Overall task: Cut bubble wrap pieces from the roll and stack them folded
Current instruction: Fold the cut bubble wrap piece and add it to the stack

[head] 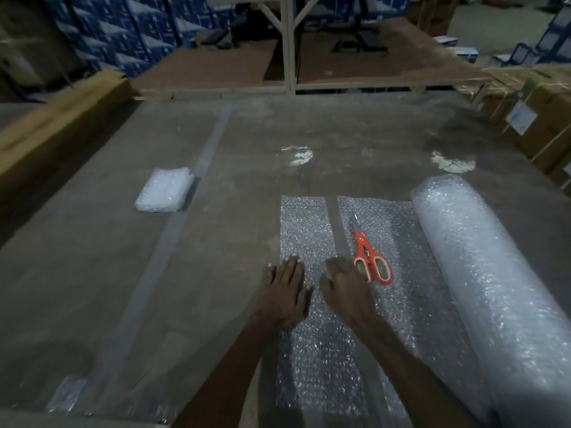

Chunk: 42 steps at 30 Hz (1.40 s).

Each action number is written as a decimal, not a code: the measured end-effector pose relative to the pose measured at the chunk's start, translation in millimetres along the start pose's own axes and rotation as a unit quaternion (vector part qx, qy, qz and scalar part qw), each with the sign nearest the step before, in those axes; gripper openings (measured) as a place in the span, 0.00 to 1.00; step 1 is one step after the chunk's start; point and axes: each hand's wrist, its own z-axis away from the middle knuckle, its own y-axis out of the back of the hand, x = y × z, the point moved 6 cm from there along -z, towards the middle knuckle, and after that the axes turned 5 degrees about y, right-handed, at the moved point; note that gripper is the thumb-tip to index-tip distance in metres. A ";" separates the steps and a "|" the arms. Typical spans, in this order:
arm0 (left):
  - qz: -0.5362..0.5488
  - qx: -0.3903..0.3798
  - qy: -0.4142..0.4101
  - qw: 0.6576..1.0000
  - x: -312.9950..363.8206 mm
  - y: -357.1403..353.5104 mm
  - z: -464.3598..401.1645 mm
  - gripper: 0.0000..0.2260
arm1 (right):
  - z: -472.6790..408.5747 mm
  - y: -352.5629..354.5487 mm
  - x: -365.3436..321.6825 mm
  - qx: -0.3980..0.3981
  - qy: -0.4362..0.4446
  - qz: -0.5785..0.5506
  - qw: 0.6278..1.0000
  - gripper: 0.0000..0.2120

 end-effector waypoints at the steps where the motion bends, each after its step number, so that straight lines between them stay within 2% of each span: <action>1: -0.007 -0.002 -0.001 1.000 -5.0 0.7 0.6 0.34 | 2.0 -8.0 -11.1 -0.016 0.026 0.001 1.000 0.18; 3: -0.022 -0.007 -0.003 1.000 -18.2 1.8 2.0 0.34 | 5.8 -25.2 -29.6 -0.062 0.063 0.027 0.996 0.23; 6: -0.030 -0.013 -0.003 0.999 -42.9 5.4 4.3 0.35 | 7.8 -54.0 -46.3 -0.122 0.063 0.033 0.990 0.29; 10: -0.048 -0.019 -0.010 0.999 -80.9 10.7 6.4 0.33 | 3.0 -82.1 -70.5 -0.127 0.074 0.084 0.986 0.28; 19: -0.060 -0.012 -0.056 0.997 -157.2 18.1 15.2 0.31 | -7.0 -116.4 -133.4 -0.162 0.038 0.108 0.980 0.29; 23: -0.053 -0.028 -0.063 0.996 -158.2 21.9 19.2 0.35 | -5.9 -118.0 -133.3 -0.208 0.038 0.079 0.974 0.36; 26: -0.043 -0.030 -0.058 0.997 -155.0 23.5 31.8 0.30 | -3.3 -109.2 -131.3 -0.209 0.038 0.039 0.976 0.40; 31: 0.046 -0.030 -0.083 0.995 -150.0 21.3 74.3 0.33 | 33.1 -85.0 -136.7 -0.140 0.066 -0.033 0.987 0.37; 33: 0.055 -0.030 -0.090 0.994 -145.9 17.7 92.0 0.34 | 53.3 -70.5 -143.4 -0.090 0.117 -0.054 0.988 0.30; 35: 0.062 -0.017 -0.090 0.994 -143.1 14.2 107.2 0.34 | 71.9 -56.6 -150.0 -0.053 0.167 -0.095 0.980 0.20; 38: 0.034 -0.008 -0.076 0.996 -142.0 7.1 121.9 0.32 | 99.3 -43.3 -156.2 -0.062 0.232 -0.149 0.959 0.09; 42: -0.006 -0.011 -0.056 0.998 -140.1 12.7 126.9 0.31 | 124.7 -40.1 -148.0 -0.130 0.246 -0.155 0.948 0.12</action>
